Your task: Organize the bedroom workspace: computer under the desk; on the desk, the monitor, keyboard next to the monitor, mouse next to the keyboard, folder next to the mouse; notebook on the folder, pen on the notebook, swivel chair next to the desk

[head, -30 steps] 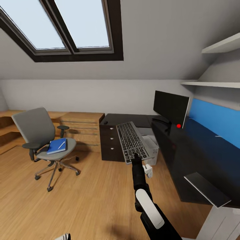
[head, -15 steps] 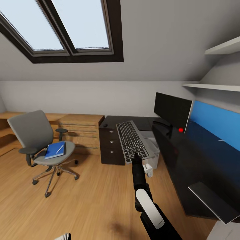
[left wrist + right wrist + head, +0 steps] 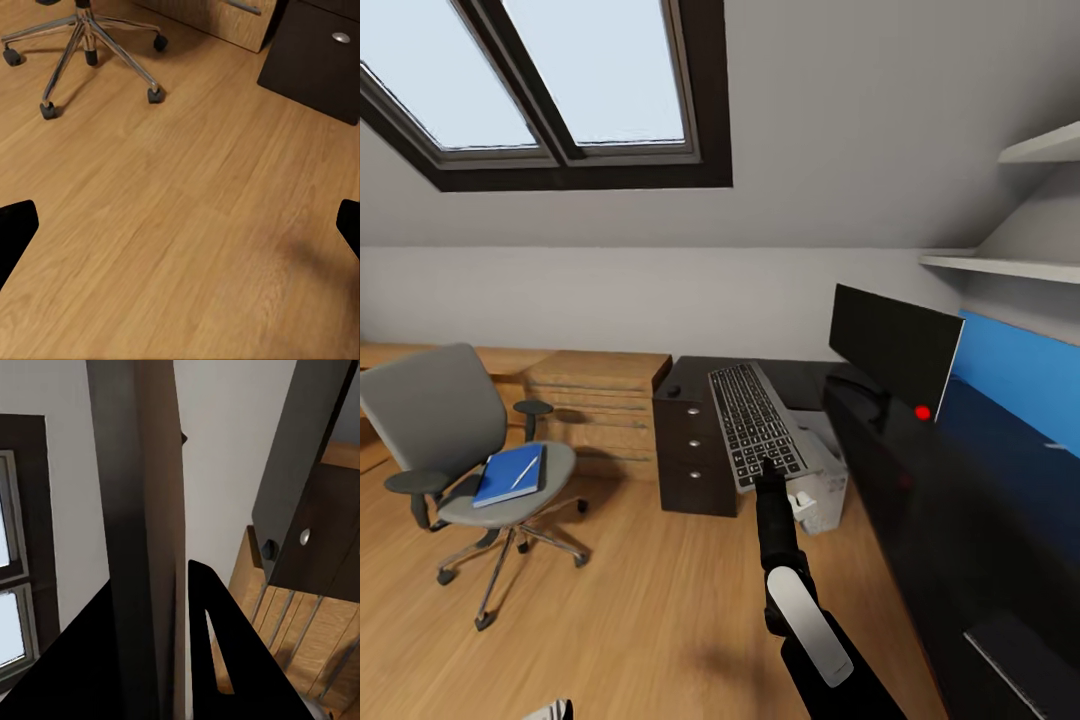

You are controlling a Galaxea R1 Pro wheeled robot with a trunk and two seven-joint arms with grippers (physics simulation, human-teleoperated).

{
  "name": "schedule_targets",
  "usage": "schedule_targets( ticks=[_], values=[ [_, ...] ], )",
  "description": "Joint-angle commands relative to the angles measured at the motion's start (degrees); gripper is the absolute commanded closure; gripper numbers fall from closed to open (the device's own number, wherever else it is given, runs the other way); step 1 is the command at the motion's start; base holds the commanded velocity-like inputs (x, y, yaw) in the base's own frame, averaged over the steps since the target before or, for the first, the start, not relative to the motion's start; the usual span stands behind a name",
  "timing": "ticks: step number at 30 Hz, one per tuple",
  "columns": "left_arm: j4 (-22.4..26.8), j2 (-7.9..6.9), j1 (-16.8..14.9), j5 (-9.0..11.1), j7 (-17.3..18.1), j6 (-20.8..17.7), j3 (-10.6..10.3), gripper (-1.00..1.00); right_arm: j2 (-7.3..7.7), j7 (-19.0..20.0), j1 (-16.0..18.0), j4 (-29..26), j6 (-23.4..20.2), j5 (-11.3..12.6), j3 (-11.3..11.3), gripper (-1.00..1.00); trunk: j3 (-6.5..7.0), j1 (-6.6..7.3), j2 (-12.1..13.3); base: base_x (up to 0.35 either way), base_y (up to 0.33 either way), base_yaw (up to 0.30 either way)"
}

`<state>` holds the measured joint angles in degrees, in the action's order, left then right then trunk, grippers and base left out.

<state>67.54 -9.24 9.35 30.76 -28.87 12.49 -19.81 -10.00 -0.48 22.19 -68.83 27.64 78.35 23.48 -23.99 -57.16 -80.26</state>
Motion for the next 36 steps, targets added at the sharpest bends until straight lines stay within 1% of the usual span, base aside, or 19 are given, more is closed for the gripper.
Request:
schedule_targets(
  ticks=[1,4,10,18,28,33,36],
  values=[
    [0.0,-0.08,0.0,0.7,-0.3,0.4,-0.2,-1.0,0.0,0.1,0.0,0.0,0.3,0.2,0.1,1.0,-0.04,-0.03,0.0,0.339,0.057,0.0],
    [0.0,-0.08,0.0,0.7,-0.3,0.4,-0.2,-1.0,0.0,0.1,0.0,0.0,0.3,0.3,0.1,1.0,-0.04,-0.03,0.0,0.307,0.028,0.0],
    [0.0,-0.08,0.0,0.6,-0.2,0.5,-0.3,-1.0,0.0,0.1,0.0,0.1,0.3,0.4,0.2,1.0,-0.04,-0.03,0.0,0.09,0.014,0.0],
    [0.0,-0.08,0.0,0.6,-0.2,0.6,-0.2,-1.0,0.0,0.1,0.0,0.1,0.3,0.4,0.3,1.0,-0.04,-0.03,0.0,0.158,0.237,-0.01],
    [0.0,-0.08,0.0,0.5,-0.3,0.6,-0.2,-1.0,0.0,0.1,0.0,1.3,0.3,0.7,0.3,1.0,-0.15,-0.03,0.0,0.226,0.242,-0.222],
    [0.0,-0.08,0.0,0.5,-0.3,0.5,-0.3,-1.0,0.0,0.0,0.0,1.8,0.0,1.6,0.1,1.0,-0.16,-0.03,0.0,0.31,0.084,-0.023],
    [0.0,-0.08,0.0,0.5,-0.3,0.5,-0.3,-1.0,0.0,0.0,0.0,1.8,0.0,1.6,0.1,1.0,-0.16,-0.03,0.0,0.319,0.007,0.0]
  ],
)
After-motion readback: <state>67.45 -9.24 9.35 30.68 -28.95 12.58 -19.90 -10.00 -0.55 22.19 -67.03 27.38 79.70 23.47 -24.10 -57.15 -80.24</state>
